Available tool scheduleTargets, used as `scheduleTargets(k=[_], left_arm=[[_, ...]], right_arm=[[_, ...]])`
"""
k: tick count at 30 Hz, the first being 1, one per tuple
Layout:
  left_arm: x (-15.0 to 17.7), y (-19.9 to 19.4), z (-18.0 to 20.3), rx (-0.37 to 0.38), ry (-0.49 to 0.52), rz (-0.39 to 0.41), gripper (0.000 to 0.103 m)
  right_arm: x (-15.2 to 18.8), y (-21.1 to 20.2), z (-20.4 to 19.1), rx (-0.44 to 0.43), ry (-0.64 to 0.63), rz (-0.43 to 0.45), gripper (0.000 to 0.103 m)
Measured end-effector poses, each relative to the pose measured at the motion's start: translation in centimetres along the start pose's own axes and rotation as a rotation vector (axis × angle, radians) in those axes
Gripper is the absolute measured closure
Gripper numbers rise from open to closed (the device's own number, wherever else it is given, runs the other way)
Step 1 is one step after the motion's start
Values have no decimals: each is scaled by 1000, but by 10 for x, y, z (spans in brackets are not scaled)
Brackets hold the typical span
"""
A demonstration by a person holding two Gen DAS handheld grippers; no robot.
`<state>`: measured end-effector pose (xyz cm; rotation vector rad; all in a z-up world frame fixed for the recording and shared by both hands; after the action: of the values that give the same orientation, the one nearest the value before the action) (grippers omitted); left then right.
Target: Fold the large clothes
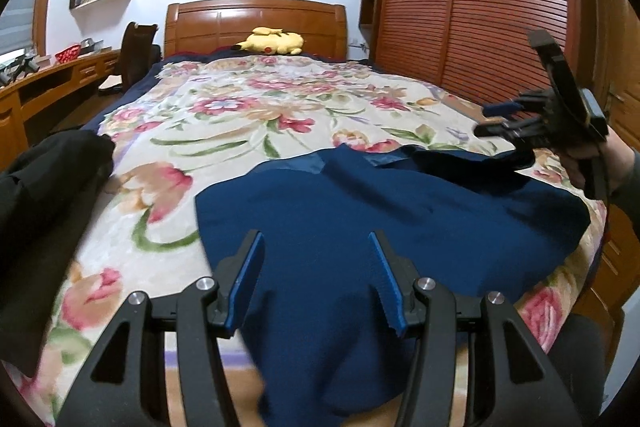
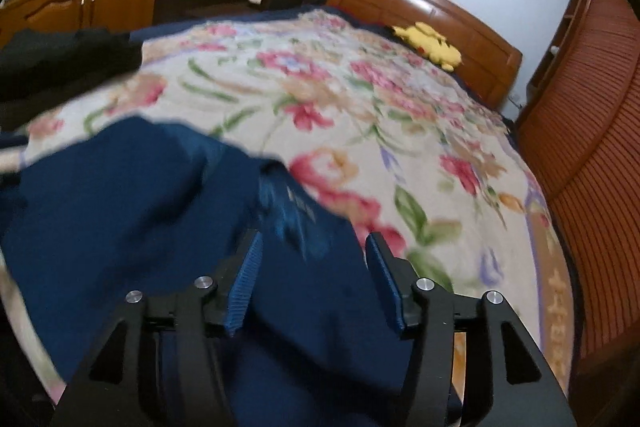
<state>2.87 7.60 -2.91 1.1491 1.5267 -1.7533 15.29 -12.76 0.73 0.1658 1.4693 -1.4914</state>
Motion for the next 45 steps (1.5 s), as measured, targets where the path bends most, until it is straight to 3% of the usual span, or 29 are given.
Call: scheduleTargets(k=[8, 12, 17, 18, 19, 20, 29, 30, 32, 33, 34, 35, 39, 45], left_arm=[[-6, 11, 34, 45, 49, -7, 51], [-9, 21, 47, 54, 69, -19, 51], [-9, 31, 56, 51, 85, -39, 51], [-8, 33, 58, 49, 87, -44, 51], [-8, 35, 59, 47, 91, -48, 51], [-7, 36, 60, 45, 93, -52, 51], [-2, 44, 57, 28, 92, -73, 51], [-2, 45, 56, 25, 92, -72, 51], [-1, 45, 53, 17, 86, -75, 51], [-1, 45, 52, 14, 82, -76, 51], [0, 44, 51, 11, 81, -77, 51], [1, 43, 50, 8, 80, -76, 51], [2, 39, 45, -2, 78, -73, 51], [4, 36, 38, -12, 63, -74, 51]], right_arm=[[65, -17, 35, 22, 21, -100, 45], [75, -12, 43, 17, 34, -122, 44], [82, 21, 43, 74, -66, -198, 44], [81, 27, 46, 84, -83, -206, 56], [79, 32, 48, 87, -100, -207, 89], [74, 35, 52, 90, -111, -208, 100], [16, 73, 109, 174, 25, -149, 102], [13, 78, 114, 179, 57, -147, 101], [9, 90, 121, 210, 93, -163, 87], [9, 95, 125, 263, 110, -183, 65], [10, 98, 130, 288, 136, -205, 50], [11, 97, 134, 281, 164, -212, 46], [16, 68, 140, 267, 216, -161, 42], [41, 11, 103, 107, 255, -86, 42]])
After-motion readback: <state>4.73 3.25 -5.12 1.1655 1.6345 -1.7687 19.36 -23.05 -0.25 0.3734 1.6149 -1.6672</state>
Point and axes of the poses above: each gripper's, at about its wrist camera, not at the fingertips, and y roughly the way its jaws point, z to its right, x to its underside, the point moved 4 cm from there along y, roughly the way its jaws point, and after that the axes turned 7 degrees about y, right-handed, at the moved point
